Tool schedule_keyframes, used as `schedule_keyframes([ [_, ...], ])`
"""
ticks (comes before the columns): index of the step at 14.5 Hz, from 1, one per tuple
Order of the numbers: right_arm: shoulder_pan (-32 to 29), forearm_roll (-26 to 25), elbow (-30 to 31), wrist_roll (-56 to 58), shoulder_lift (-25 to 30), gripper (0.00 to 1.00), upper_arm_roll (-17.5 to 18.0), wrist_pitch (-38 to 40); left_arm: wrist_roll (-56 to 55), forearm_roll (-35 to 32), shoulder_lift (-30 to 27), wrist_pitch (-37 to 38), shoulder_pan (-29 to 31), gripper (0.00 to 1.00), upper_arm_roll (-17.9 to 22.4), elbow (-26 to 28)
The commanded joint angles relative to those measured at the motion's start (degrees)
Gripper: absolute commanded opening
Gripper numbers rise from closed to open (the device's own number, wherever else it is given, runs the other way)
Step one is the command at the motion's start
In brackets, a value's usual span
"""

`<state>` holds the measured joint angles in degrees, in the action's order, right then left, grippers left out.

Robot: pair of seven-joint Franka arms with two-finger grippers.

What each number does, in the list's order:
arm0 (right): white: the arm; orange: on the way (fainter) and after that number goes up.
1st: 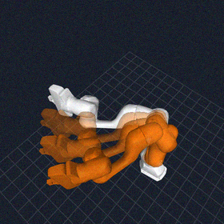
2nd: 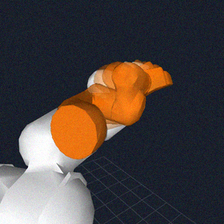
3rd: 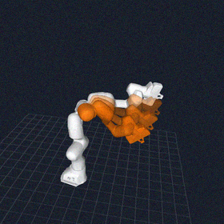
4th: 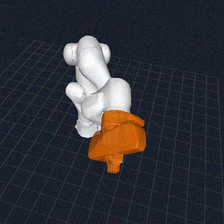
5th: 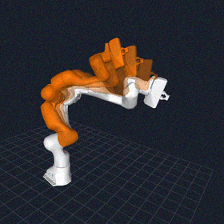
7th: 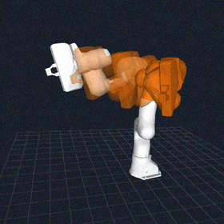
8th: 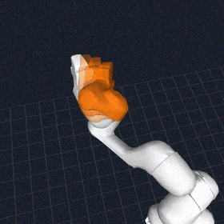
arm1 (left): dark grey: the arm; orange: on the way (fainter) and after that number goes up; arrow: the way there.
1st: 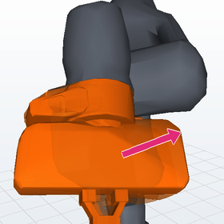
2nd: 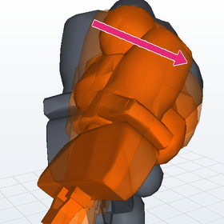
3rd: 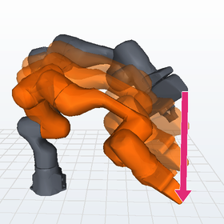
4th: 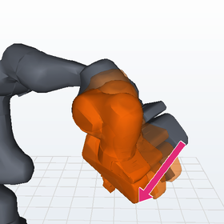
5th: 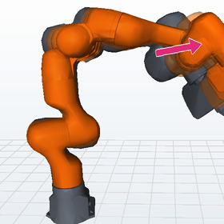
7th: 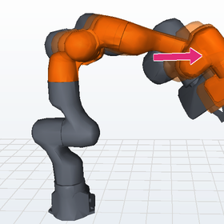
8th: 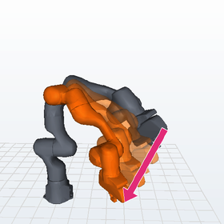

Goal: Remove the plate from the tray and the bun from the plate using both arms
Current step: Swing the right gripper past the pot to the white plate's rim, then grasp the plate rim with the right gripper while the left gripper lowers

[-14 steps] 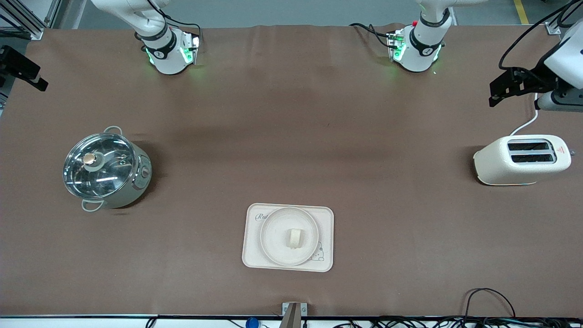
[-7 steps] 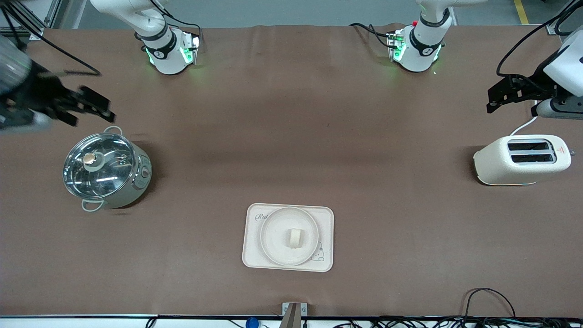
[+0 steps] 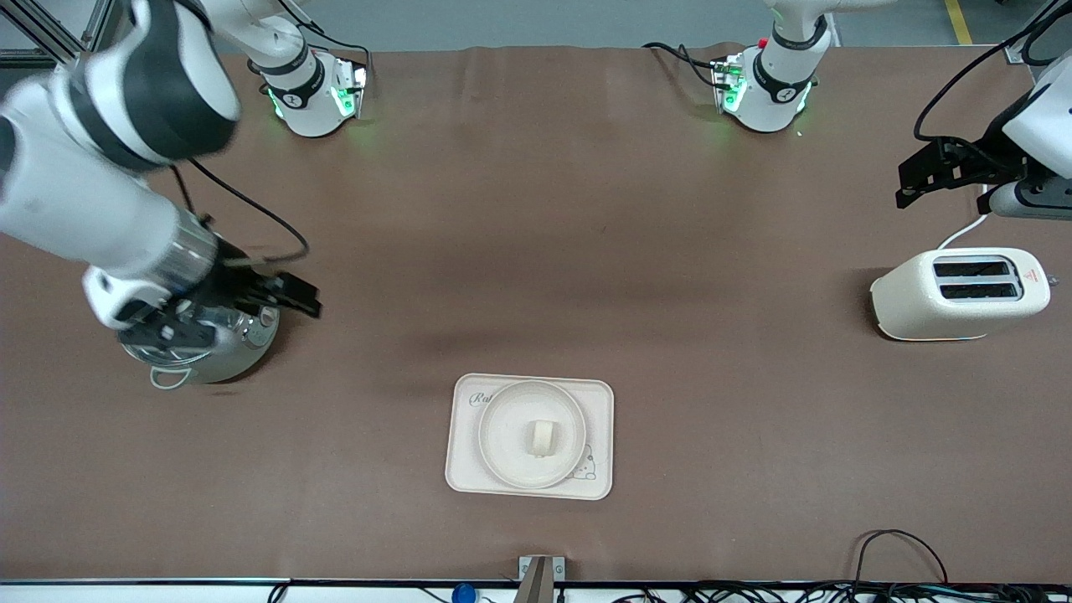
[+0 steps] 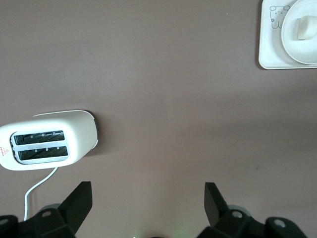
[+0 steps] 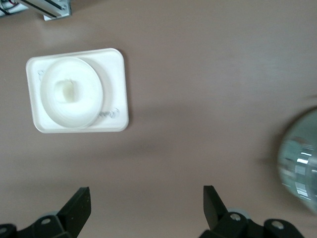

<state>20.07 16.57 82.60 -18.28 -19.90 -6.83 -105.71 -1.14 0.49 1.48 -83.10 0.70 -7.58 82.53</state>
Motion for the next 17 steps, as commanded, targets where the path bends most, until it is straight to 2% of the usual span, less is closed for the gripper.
schedule_keyframes([
  [1,0.1,7.5,-1.8,-5.3,-7.1,1.00,-0.3,-4.8,0.5,1.3,-0.3,-0.4,0.6,1.00,-0.2,-0.2],
  [4,4.1,8.1,-4.4,-11.9,-14.2,1.00,-0.3,-13.0,0.5,1.3,-0.2,-0.8,0.5,1.00,-0.1,0.0],
  [8,8.3,8.5,-8.2,-12.6,-21.4,1.00,0.3,-19.1,0.5,1.4,-0.2,-1.5,0.5,1.00,-0.2,0.2],
  [12,10.3,8.5,-8.9,-13.0,-27.6,1.00,2.7,-32.7,0.4,1.4,-0.2,-1.6,0.4,1.00,-0.2,0.3],
  [15,10.3,8.4,-13.9,-13.3,-33.1,1.00,2.8,-34.1,0.3,3.1,-0.1,-1.6,0.7,1.00,-0.1,0.9],
  [17,11.1,8.3,-15.2,-14.2,-35.6,1.00,2.8,-34.3,0.3,3.1,0.1,-2.1,0.7,1.00,-0.1,1.0],
])
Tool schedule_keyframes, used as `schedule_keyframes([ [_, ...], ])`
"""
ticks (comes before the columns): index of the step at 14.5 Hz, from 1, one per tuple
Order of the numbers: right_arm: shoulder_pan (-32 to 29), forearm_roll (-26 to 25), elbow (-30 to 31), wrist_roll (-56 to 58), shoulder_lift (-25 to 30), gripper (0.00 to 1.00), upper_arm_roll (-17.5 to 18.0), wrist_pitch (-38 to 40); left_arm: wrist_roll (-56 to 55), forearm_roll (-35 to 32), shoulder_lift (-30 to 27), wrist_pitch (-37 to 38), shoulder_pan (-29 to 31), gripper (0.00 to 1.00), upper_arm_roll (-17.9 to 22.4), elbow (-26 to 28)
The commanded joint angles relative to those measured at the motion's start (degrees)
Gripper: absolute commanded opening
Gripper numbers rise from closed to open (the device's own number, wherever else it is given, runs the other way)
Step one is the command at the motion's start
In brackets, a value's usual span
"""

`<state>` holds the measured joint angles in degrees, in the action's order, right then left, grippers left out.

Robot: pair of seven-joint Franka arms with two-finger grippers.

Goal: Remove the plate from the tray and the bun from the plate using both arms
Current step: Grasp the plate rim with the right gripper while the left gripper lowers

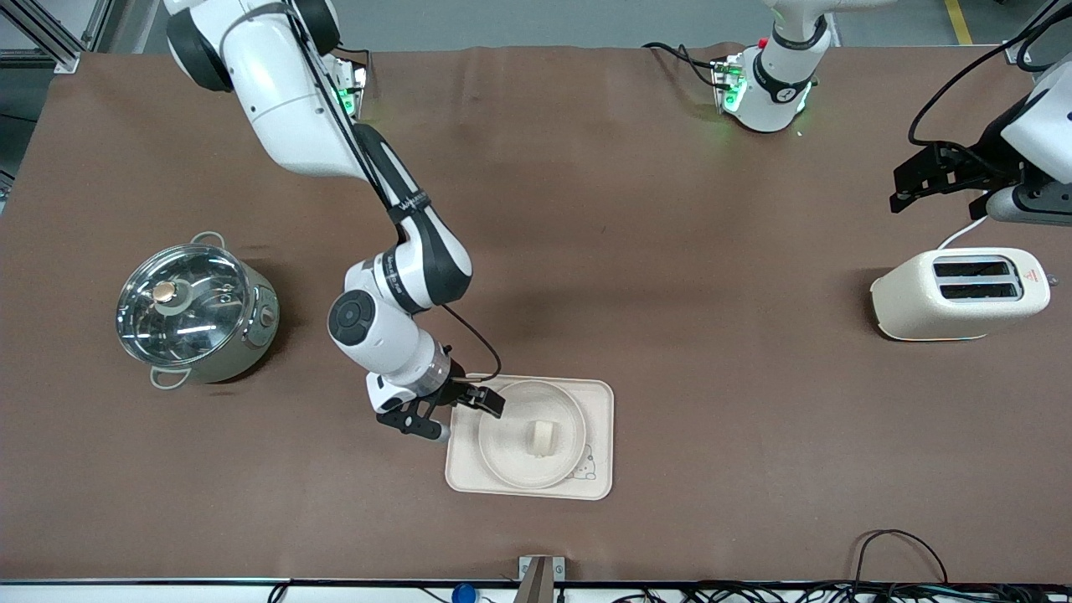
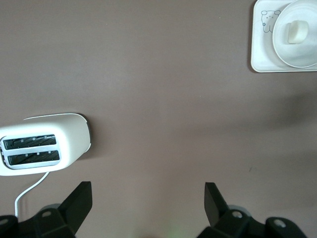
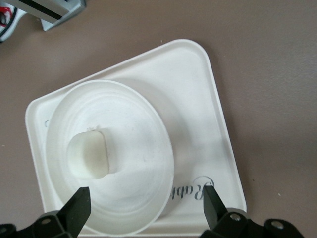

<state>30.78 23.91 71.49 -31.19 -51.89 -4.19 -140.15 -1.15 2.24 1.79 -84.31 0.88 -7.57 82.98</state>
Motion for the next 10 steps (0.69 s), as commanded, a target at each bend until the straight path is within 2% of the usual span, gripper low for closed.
schedule_keyframes([
  [1,0.8,1.0,-4.1,-1.4,-4.0,1.00,0.1,0.1,0.1,1.5,-0.1,-0.9,0.6,1.00,-0.1,0.7],
  [5,0.9,1.0,-4.1,-2.0,-5.0,0.93,0.1,0.0,-0.1,2.2,0.1,-0.9,0.6,1.00,0.2,0.7],
  [6,0.9,1.0,-4.3,-2.1,-5.3,0.87,0.1,-0.7,-0.1,2.2,0.5,-0.8,0.6,1.00,0.2,0.8],
  [7,0.9,1.0,-4.3,-2.1,-5.4,0.76,0.1,-1.1,-0.1,2.2,0.6,-0.6,0.6,1.00,0.2,0.9],
  [10,0.9,1.0,-4.3,-1.8,-5.9,0.53,0.1,-1.1,0.5,2.1,1.4,-0.5,0.6,1.00,0.2,0.8],
])
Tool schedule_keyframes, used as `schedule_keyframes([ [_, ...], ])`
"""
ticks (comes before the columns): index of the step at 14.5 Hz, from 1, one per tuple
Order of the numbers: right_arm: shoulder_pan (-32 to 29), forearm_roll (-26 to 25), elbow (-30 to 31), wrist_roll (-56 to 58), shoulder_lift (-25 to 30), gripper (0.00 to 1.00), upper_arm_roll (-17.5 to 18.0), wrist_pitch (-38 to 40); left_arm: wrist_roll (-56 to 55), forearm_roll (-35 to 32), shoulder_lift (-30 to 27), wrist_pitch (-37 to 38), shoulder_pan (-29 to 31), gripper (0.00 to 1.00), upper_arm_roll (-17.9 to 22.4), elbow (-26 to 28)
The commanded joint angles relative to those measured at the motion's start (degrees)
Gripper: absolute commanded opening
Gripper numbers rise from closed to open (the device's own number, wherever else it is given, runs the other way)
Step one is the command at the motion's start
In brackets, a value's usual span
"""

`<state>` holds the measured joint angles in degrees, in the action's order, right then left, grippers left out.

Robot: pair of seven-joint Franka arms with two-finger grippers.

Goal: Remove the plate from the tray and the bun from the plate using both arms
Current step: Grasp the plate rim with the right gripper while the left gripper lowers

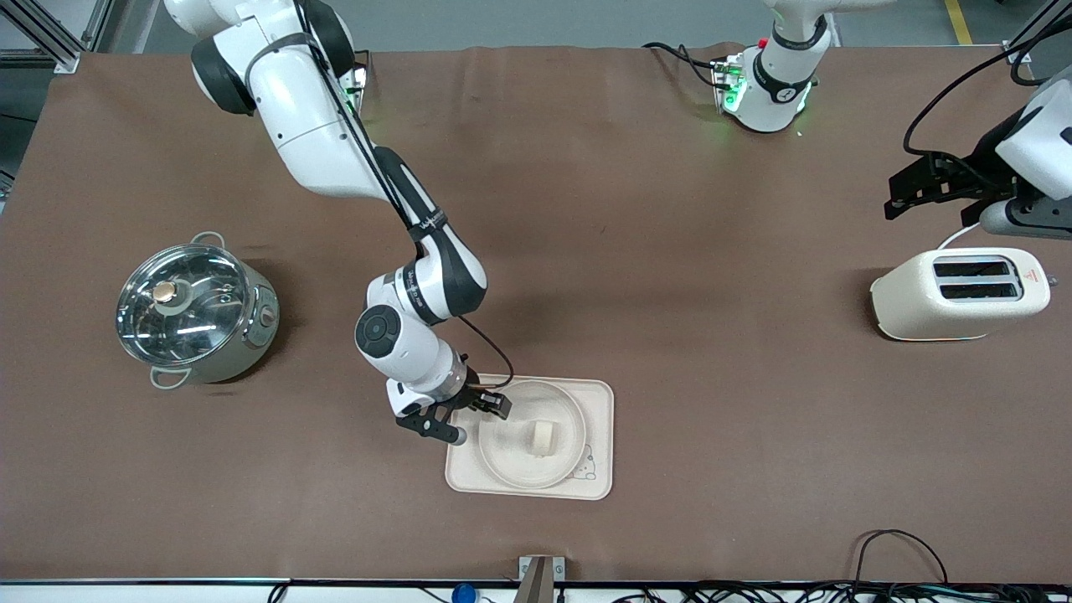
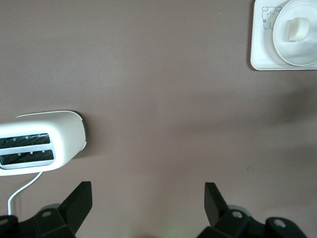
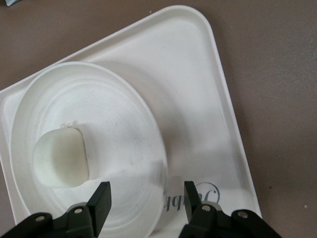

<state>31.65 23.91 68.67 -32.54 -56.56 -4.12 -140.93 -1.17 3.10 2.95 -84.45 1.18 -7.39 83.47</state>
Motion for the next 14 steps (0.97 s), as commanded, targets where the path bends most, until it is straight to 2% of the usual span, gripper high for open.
schedule_keyframes([
  [1,0.1,1.0,-1.5,-0.3,-1.4,0.49,0.1,-0.3,0.6,1.2,0.4,-0.4,0.3,1.00,0.0,0.2],
  [3,0.0,1.0,-1.4,-0.2,-1.9,0.48,0.1,-0.4,0.6,1.2,1.0,-0.5,0.3,1.00,0.0,0.1],
  [5,0.0,1.0,-1.5,-0.2,-2.2,0.36,0.1,-0.6,0.6,1.2,1.9,-0.8,0.1,1.00,0.0,0.0],
  [6,0.0,1.0,-1.3,-0.2,-2.2,0.34,0.1,-1.6,0.4,1.2,2.1,-0.9,-0.2,1.00,-0.1,0.0],
  [7,0.0,1.0,-1.1,-0.2,-2.2,0.26,0.1,-2.8,0.3,1.2,2.8,-1.0,-0.2,1.00,-0.1,-0.1],
  [9,0.1,1.0,-1.0,-0.2,-2.5,0.04,0.1,-3.2,0.3,1.1,3.0,-1.1,-0.3,1.00,-0.1,-0.1],
  [10,0.1,1.0,-1.0,-0.2,-2.5,0.00,0.1,-3.3,0.3,1.0,3.0,-1.1,-0.4,1.00,-0.2,-0.1],
  [14,-0.4,1.3,-1.1,-0.1,-1.4,0.00,1.2,-3.2,-0.1,1.0,3.1,-1.1,-0.7,1.00,-0.3,-0.1],
])
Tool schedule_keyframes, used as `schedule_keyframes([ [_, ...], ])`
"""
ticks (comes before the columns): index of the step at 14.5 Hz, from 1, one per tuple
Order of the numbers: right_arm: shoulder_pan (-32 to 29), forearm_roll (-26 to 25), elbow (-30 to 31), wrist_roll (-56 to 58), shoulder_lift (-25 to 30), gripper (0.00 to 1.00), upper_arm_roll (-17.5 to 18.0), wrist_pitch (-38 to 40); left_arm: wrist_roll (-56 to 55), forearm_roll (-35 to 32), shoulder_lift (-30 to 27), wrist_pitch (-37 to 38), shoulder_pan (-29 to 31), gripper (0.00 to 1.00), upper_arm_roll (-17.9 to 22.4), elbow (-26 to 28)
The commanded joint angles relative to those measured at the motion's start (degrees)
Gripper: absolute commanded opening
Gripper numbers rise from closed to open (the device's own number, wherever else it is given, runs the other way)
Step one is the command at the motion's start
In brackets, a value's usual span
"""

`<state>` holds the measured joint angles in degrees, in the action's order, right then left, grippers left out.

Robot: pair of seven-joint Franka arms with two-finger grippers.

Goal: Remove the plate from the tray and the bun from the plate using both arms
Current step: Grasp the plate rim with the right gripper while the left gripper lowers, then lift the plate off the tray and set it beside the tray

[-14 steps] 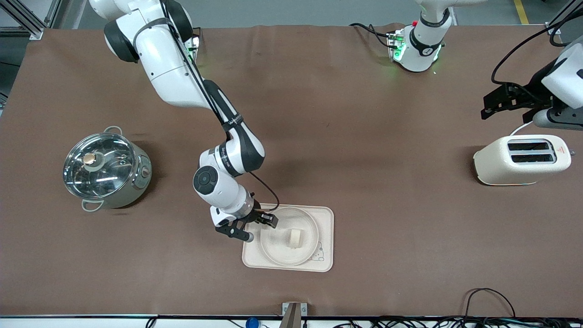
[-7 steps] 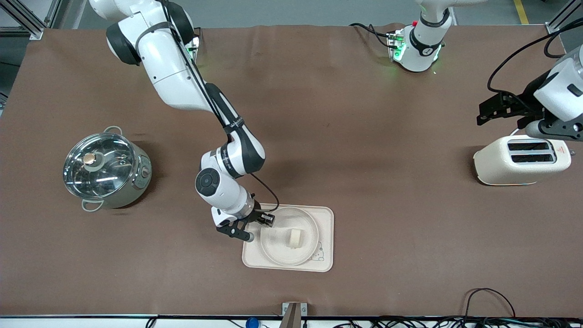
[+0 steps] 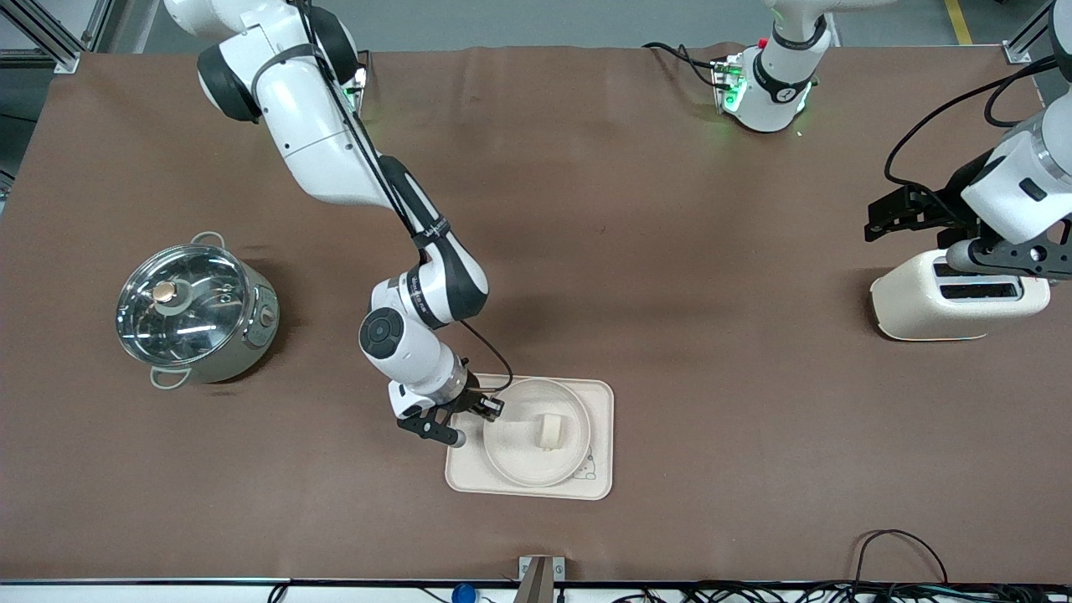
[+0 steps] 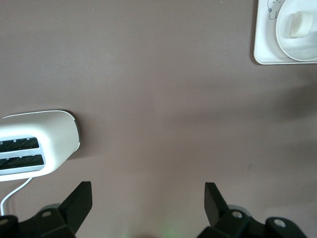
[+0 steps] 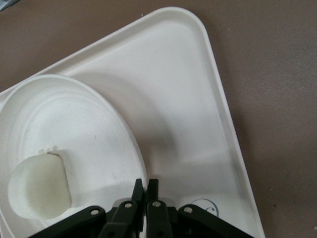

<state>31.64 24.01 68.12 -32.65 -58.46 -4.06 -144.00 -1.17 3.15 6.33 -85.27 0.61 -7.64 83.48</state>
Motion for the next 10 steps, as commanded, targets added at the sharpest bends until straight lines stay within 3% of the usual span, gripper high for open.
schedule_keyframes([
  [1,-1.0,1.0,-0.2,0.2,2.5,0.00,2.5,0.6,-0.1,0.9,-0.4,-0.2,-0.3,1.00,-0.1,-0.1],
  [4,-3.2,1.0,9.0,2.0,11.8,0.00,6.3,6.3,-0.2,1.2,-0.2,-0.2,-0.5,1.00,-0.2,-0.1],
  [8,-5.5,2.9,28.9,7.9,24.1,0.00,8.4,3.6,-0.6,1.0,1.1,-0.1,-2.7,1.00,-0.6,0.2],
  [10,-5.9,5.2,35.7,12.1,28.1,0.00,8.3,2.9,-2.3,1.2,2.4,-0.6,-3.6,1.00,-1.1,0.3],
])
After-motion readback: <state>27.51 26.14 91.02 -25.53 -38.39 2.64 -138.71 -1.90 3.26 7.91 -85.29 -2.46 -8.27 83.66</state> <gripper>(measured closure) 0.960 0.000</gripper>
